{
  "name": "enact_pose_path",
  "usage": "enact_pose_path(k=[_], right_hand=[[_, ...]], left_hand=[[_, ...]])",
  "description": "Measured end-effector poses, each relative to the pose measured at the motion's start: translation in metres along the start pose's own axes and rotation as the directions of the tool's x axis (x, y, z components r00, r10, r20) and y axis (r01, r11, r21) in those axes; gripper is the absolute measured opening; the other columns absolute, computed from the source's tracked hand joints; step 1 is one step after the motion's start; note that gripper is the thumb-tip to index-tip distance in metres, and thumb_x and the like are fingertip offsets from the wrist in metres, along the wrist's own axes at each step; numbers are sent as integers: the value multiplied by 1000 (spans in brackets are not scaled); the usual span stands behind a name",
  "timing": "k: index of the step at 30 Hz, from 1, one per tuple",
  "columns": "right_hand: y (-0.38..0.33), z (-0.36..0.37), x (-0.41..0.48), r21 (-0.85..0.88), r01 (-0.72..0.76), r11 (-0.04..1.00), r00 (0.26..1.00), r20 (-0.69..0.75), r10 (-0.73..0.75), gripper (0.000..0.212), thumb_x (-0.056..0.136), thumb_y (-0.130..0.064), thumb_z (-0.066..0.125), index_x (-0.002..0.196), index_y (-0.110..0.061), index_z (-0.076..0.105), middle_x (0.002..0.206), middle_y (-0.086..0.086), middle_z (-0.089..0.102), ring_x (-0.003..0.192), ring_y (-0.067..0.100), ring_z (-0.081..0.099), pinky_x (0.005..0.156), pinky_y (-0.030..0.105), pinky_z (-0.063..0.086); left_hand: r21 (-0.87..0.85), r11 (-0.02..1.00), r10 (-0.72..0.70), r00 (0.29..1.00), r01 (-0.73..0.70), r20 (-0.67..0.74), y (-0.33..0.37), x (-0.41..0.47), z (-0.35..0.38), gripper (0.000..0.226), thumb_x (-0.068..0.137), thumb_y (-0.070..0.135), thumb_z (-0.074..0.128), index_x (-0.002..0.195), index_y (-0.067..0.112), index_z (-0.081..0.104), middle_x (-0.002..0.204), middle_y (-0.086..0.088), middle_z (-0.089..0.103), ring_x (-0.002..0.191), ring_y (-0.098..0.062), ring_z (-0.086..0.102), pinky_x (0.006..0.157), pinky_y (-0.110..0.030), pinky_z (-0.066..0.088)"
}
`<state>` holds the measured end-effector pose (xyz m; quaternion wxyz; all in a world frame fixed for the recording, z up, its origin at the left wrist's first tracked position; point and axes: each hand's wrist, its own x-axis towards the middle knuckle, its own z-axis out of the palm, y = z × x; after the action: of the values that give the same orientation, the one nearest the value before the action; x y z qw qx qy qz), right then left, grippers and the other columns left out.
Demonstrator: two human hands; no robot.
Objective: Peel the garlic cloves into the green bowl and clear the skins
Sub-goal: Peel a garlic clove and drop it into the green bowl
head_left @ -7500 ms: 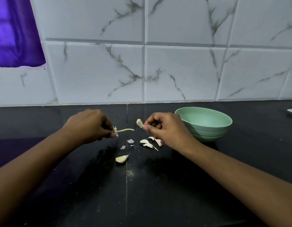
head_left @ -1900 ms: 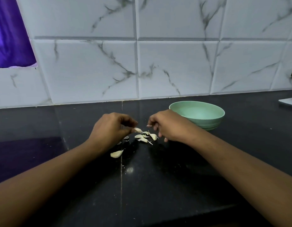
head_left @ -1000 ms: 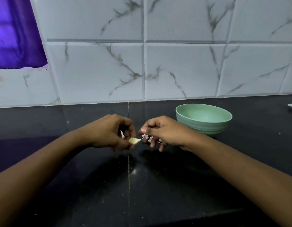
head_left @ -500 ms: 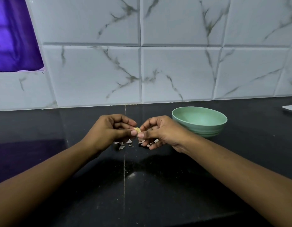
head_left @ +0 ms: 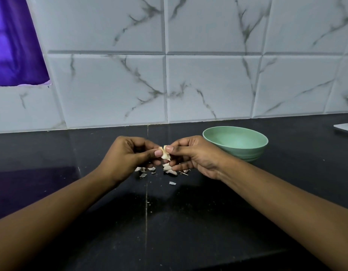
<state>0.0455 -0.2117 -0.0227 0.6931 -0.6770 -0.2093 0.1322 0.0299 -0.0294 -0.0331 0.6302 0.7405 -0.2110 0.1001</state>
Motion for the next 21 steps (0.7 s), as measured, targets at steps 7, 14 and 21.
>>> enact_pose_path(k=[7, 14, 21], right_hand=[[-2, 3, 0, -36, -5, 999, 999, 49, 7, 17, 96, -14, 51, 87, -3, 61, 69, 5, 60, 62, 10, 55, 60, 29, 58], [-2, 3, 1, 37, -12, 999, 1000, -5, 13, 18, 97, -17, 49, 85, -9, 58, 69, 4, 52, 55, 8, 52, 51, 29, 58], [-2, -9, 4, -111, 8, 994, 999, -49, -13, 14, 93, -17, 57, 82, -8, 58, 69, 4, 54, 52, 7, 53, 45, 21, 52]], left_hand=[[-52, 999, 11, 1000, -12, -29, 1, -1, 2, 16, 67, 14, 69, 80, 5, 69, 71, -13, 73, 60, -16, 69, 53, -19, 52], [-87, 996, 21, 997, -27, -72, 2, -2, 2, 14, 67, 15, 69, 79, 7, 66, 71, -6, 71, 57, -21, 70, 51, -24, 55], [-166, 985, -67, 993, 51, -98, -2, 1, -2, 14, 70, 11, 66, 81, 9, 57, 71, -6, 73, 61, -20, 72, 49, -24, 55]])
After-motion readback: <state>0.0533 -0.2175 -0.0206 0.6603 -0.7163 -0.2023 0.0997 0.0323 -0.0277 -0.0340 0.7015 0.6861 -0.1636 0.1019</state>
